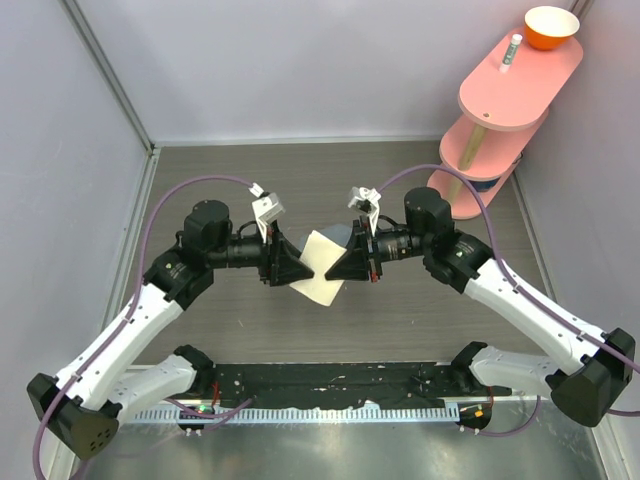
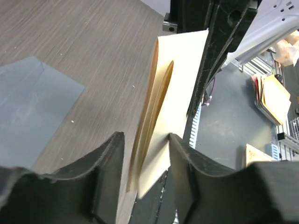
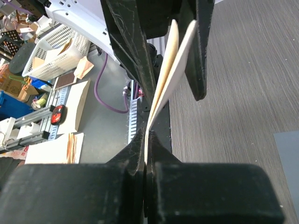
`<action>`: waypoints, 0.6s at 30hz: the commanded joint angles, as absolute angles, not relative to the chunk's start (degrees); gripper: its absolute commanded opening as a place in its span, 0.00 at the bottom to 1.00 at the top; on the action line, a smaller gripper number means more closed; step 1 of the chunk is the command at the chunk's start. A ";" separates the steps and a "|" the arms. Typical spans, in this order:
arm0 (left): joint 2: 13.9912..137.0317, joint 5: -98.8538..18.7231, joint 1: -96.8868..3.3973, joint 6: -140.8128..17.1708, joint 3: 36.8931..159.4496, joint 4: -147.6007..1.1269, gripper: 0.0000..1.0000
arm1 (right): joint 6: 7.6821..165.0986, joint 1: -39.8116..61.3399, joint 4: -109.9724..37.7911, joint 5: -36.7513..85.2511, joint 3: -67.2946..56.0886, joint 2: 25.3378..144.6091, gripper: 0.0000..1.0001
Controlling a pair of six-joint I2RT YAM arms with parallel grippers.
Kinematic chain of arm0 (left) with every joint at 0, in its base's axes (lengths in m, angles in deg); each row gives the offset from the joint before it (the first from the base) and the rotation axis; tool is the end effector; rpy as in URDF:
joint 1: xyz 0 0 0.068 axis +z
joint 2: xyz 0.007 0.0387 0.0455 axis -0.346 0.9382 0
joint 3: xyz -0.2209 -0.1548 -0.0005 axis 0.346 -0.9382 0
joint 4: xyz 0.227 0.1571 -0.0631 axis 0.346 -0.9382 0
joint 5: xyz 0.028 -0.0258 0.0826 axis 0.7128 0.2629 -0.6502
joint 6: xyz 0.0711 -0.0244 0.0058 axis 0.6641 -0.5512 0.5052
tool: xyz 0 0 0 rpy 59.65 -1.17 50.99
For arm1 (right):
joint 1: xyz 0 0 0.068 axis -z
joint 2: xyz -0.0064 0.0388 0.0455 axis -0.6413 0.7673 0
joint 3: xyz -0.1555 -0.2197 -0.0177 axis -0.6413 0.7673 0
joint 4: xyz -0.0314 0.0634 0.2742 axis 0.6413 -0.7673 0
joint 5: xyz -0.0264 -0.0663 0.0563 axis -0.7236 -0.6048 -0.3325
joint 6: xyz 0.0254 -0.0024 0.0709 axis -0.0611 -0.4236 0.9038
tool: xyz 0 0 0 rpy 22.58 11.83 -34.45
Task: Place the letter into the envelope and seal it
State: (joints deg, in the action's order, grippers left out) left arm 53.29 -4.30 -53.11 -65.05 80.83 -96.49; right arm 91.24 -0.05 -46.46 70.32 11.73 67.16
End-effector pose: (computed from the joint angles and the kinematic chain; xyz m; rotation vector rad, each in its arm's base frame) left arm 0.1800 -0.1688 0.3500 0.8546 1.8351 -1.2757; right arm 0.1835 0.2203 0.3524 -1.1468 1.6352 1.4630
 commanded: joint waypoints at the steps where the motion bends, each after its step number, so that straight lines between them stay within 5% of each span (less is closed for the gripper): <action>1: 53.98 -0.60 -53.03 -68.77 81.38 -87.75 0.40 | 93.37 -0.01 -41.91 71.54 12.02 67.17 0.01; 6: 52.14 1.68 -53.03 -77.56 76.81 -75.62 0.30 | 94.60 -0.01 -39.63 71.36 13.87 66.56 0.01; 13: 52.66 2.83 -53.03 -79.68 76.01 -74.02 0.01 | 95.31 -0.01 -38.04 69.96 14.40 66.03 0.01; 18: 52.75 1.60 -52.42 -78.20 76.45 -77.69 0.00 | 95.57 0.25 -38.13 68.38 15.27 65.94 0.01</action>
State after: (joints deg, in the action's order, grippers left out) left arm 53.12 1.63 -53.00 -78.38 76.00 -78.98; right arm 94.86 0.25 -41.15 69.67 14.66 67.27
